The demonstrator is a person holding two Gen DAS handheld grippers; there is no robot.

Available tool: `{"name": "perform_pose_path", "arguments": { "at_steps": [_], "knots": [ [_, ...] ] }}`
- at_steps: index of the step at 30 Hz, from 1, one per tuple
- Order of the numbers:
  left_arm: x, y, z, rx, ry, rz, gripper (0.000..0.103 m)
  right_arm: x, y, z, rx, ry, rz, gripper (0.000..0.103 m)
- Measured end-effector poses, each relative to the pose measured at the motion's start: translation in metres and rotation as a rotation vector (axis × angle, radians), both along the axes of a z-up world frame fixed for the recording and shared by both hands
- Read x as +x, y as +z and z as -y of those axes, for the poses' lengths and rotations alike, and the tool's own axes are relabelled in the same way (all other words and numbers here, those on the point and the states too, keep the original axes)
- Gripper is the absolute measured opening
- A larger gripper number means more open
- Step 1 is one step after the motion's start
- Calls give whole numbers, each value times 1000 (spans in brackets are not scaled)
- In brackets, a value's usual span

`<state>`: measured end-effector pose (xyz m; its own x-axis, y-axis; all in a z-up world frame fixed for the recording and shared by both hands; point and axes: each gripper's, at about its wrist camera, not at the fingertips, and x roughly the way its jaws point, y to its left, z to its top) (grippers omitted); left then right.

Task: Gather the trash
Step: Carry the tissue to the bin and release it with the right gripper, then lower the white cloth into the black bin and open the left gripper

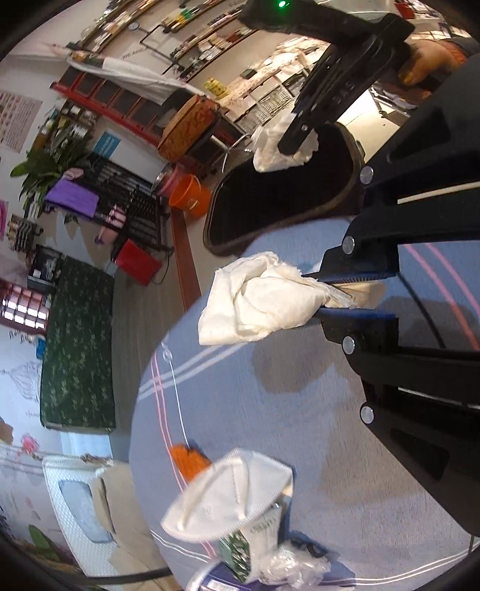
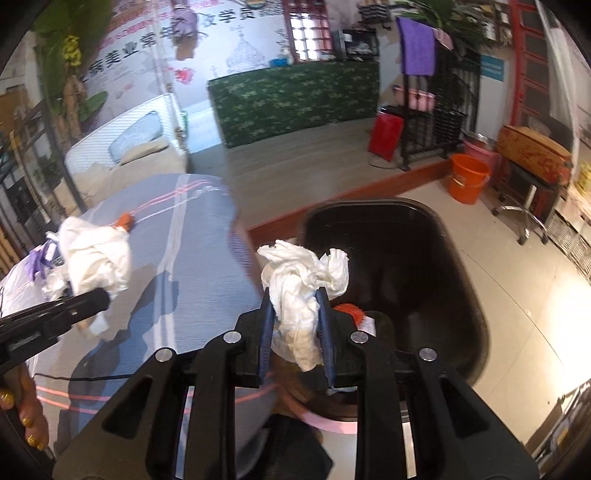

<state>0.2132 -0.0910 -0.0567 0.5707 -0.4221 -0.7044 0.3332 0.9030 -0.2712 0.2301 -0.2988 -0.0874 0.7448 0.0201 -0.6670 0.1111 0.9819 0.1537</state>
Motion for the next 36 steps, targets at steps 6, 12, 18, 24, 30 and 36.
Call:
{"name": "perform_pose_path", "arguments": {
  "at_steps": [6, 12, 18, 24, 30, 36],
  "knots": [
    [2, 0, 36, 13, -70, 17, 12, 19, -17, 38, 12, -83, -57, 23],
    [5, -2, 59, 39, -115, 28, 12, 45, -46, 62, 33, -128, -137, 26],
    [6, -10, 73, 65, -146, 15, 12, 59, -70, 71, 27, -175, -180, 69],
    [12, -18, 87, 81, -186, -8, 12, 55, -73, 74, 35, -181, -180, 69],
    [30, -25, 111, 97, -245, -44, 12, 27, -54, 77, -16, -206, -124, 75],
    [44, -35, 144, 114, -317, -94, 12, -6, -34, 84, -14, -246, -73, 78]
  ]
}}
